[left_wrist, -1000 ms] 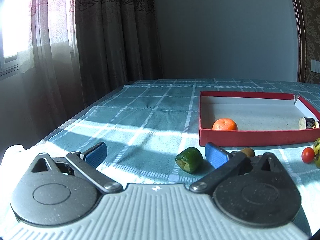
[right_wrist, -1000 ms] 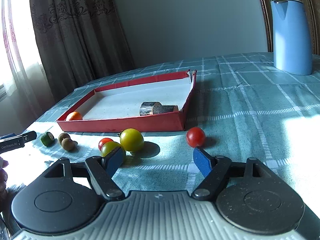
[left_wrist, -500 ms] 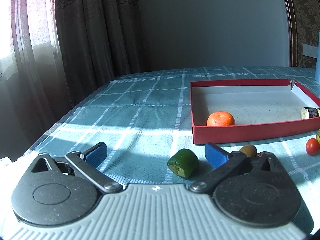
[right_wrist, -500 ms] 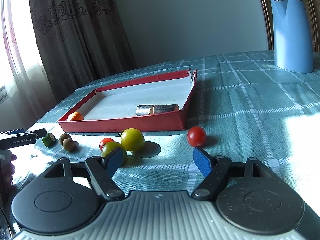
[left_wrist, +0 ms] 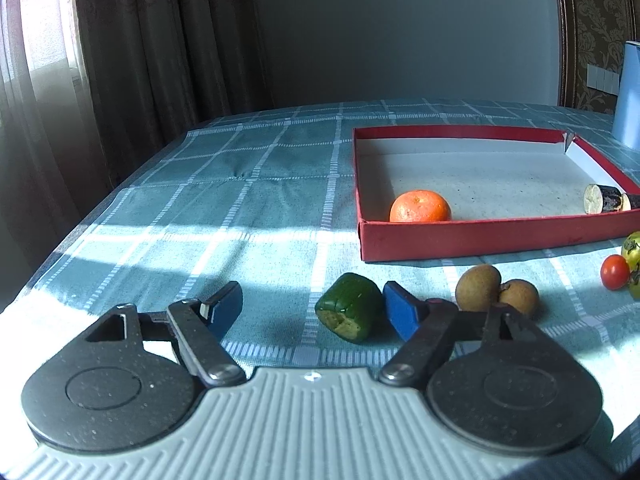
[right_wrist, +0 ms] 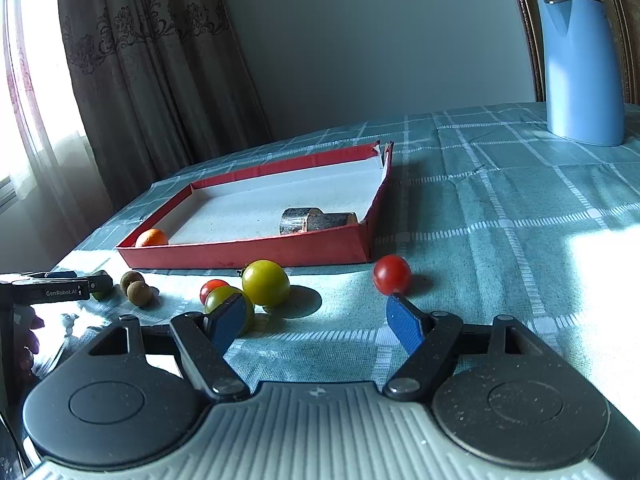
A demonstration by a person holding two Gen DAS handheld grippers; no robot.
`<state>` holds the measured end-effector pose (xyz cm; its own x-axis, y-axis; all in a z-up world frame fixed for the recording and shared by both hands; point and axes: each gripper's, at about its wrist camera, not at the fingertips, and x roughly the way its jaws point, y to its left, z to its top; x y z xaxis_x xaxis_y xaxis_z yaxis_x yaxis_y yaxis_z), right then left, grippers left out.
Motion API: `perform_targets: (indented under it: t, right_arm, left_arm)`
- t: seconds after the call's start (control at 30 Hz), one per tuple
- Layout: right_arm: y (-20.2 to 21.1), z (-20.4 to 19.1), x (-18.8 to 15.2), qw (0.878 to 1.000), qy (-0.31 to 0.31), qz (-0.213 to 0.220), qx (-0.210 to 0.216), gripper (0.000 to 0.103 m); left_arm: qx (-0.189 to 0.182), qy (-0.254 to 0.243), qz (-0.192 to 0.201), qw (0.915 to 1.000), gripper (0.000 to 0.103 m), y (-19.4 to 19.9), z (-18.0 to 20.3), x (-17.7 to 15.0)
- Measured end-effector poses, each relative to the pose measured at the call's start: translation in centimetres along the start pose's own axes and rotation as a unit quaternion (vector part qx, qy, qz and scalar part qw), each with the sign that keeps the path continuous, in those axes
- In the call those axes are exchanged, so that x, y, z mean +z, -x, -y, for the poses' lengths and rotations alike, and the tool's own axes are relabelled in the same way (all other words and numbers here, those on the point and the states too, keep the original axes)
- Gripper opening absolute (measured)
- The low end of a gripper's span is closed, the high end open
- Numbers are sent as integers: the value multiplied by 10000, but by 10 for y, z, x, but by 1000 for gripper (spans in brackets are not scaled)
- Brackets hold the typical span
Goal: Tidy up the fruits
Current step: 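Grasp the green lime-like fruit with the left gripper, then lower the green fruit into the box beside the orange, release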
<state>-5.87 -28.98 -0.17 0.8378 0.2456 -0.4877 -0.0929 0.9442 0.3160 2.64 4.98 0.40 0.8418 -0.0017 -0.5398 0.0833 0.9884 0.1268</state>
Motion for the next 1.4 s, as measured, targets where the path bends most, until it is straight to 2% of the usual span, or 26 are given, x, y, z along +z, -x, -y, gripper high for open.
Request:
perform_targets:
  t: [0.03,0.2,0.3,0.47,0.7,0.83,0.97,1.07,1.2,1.3,1.33,1.4]
  right_arm:
    - [0,0,0,10000,-1,0,-1,77]
    - [1,0,0,10000,-12,10,6,77]
    - [1,0,0,10000,-18,12,5,77]
    - [2,0,0,10000,-34,35,24,77]
    - [1,1,0,10000,-49,18,39,77]
    - [0,1,0,9999,-68,-4,79,77]
    - [-1,4,0,9998,-125,-12,126,77]
    - [-1,4,0,9998,-116,-8,163,77]
    - [0,5,0,9996,-146,2,230,77]
    - [0,6,0,9995,-177,16,267,77]
    - [0,6,0,9995,-176,14,268,77]
    - [0,6,0,9995,-175,17,267,77]
  left_arm:
    - [-28,11,1,10000,67,0,0,0]
    - [-290,-96,-24,9995,34,2,8,-2]
    - [-214,-231,9,9995,33,3,15,-2]
    - [-181,-112,38,9998,31,6,14,-1]
    - [-419,32,508,9978,31,27,22,28]
    - [-617,-124,559,9965,31,21,50,50]
    - [-837,-266,415,9953,32,3,79,61]
    - [-763,-391,247,9960,32,-18,99,65]
    - [-440,-597,23,9972,33,-39,110,58]
    - [-324,-761,90,9965,35,-39,115,55]
    - [-347,-820,96,9960,39,-38,117,53]
    - [-295,-871,199,9956,61,-35,120,51]
